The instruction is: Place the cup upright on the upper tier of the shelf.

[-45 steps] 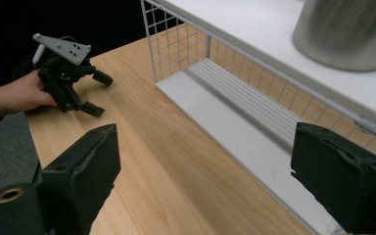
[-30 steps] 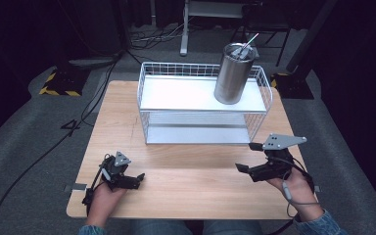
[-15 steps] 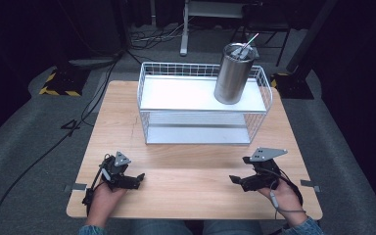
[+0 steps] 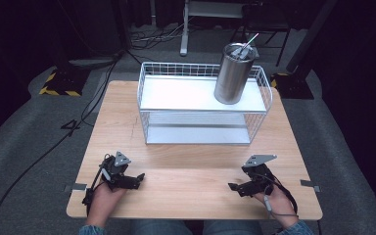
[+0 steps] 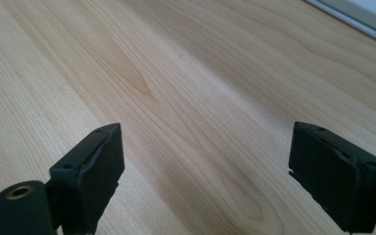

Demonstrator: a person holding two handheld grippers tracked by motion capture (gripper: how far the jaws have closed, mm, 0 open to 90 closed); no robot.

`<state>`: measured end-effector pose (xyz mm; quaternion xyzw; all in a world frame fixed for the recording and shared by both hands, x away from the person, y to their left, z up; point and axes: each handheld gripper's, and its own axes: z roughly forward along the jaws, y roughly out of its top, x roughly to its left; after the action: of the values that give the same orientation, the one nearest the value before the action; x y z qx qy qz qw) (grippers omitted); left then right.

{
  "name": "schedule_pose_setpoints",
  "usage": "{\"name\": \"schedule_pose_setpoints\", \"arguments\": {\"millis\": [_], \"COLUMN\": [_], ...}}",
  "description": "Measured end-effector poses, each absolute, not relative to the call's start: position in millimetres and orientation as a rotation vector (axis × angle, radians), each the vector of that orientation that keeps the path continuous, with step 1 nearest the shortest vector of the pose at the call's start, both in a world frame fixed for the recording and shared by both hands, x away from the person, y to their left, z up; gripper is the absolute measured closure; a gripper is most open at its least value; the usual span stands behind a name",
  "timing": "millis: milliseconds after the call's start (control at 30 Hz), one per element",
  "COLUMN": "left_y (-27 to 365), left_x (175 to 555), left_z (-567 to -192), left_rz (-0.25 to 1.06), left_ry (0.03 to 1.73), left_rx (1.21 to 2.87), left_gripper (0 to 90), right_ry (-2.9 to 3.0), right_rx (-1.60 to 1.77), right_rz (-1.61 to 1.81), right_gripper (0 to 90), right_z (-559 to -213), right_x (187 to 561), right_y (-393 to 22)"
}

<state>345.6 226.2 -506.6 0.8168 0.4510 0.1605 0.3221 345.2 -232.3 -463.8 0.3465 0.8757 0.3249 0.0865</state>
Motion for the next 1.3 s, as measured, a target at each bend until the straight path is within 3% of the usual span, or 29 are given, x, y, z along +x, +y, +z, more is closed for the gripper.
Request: {"name": "schedule_pose_setpoints", "arguments": {"millis": [600,767,967,1300], "left_y": [226,226,226,226], "left_x": [346,346,345,345], "left_z": [-507,-507,-507,-507], "left_rz": [0.422,0.422,0.422,0.425], "left_ry": [1.184,1.184,1.185,1.186], "left_rx": [2.145,2.144,2.145,2.143], "left_gripper": [2.2,2.2,2.2,2.2], "right_ry": [2.591,2.584,2.527,2.505], "right_rx": [0.917,0.911,0.941,0.930], "right_rz": [0.879,0.917,0.996,1.039], "right_gripper": [13.8,11.2,0.1,0.2], "right_z": [-491,-495,-504,-507], "right_x": [337,336,338,337], "right_y": [-229,-229,-232,-233]}}
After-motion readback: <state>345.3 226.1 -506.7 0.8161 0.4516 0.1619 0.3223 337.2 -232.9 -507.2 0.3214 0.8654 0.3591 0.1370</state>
